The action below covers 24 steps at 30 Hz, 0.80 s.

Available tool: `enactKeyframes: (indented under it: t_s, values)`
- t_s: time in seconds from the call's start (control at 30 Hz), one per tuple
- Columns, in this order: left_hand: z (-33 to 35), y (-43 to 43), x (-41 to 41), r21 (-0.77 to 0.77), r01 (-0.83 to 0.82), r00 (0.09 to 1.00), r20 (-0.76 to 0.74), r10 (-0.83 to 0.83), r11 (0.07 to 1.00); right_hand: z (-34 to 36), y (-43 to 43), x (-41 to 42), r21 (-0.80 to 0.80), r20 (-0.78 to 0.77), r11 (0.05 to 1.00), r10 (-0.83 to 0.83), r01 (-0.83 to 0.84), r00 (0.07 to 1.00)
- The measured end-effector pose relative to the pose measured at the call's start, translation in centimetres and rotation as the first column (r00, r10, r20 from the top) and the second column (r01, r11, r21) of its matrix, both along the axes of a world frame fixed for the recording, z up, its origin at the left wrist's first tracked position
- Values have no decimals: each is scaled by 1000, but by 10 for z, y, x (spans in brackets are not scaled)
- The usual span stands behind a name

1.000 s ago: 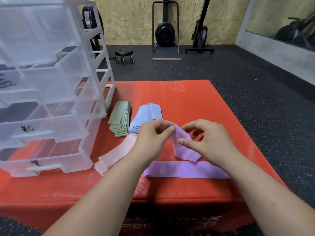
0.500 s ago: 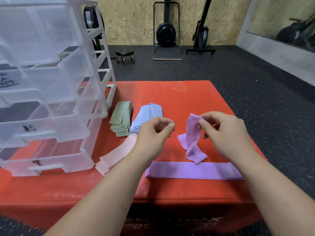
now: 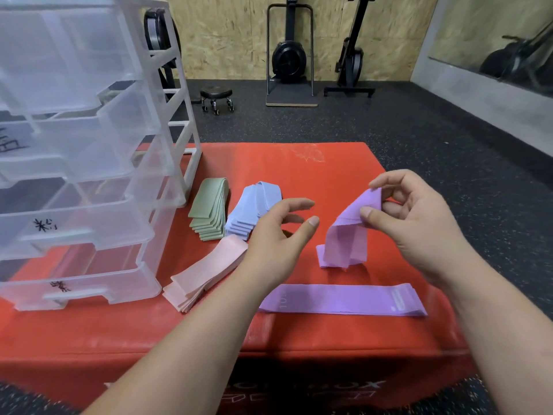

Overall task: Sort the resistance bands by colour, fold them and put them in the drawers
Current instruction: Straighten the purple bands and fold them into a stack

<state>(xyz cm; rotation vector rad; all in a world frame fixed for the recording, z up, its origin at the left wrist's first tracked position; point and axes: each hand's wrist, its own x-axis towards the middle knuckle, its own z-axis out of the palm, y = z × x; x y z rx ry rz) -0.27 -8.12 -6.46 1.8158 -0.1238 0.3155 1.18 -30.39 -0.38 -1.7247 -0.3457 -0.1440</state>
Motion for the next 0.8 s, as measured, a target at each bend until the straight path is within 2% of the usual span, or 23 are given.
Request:
enactKeyframes:
  t_s: [0.17, 0.33, 0.47, 0.67, 0.73, 0.8]
  values:
    - [7, -11, 0, -23, 138, 990, 38, -137, 990, 2, 7, -3, -26, 21, 998, 60, -59, 998]
    - [7, -20, 3, -95, 266, 964, 13, -266, 959, 2, 13, -5, -27, 57, 995, 100, -99, 993]
    - [6, -18, 9, -32, 196, 981, 24, -195, 980, 2, 14, -5, -54, 146, 998, 29, -22, 989]
    - [6, -17, 12, 53, 127, 989, 72, -130, 991, 0, 12, -4, -132, 149, 991, 7, 13, 989]
    - [2, -15, 13, 108, 152, 987, 40, -157, 982, 1, 10, -2, -90, 147, 994, -40, 54, 988]
    - [-6, -12, 15, 186, 175, 984, -13, -176, 967, 3, 8, -1, 19, 109, 996, -89, 88, 990]
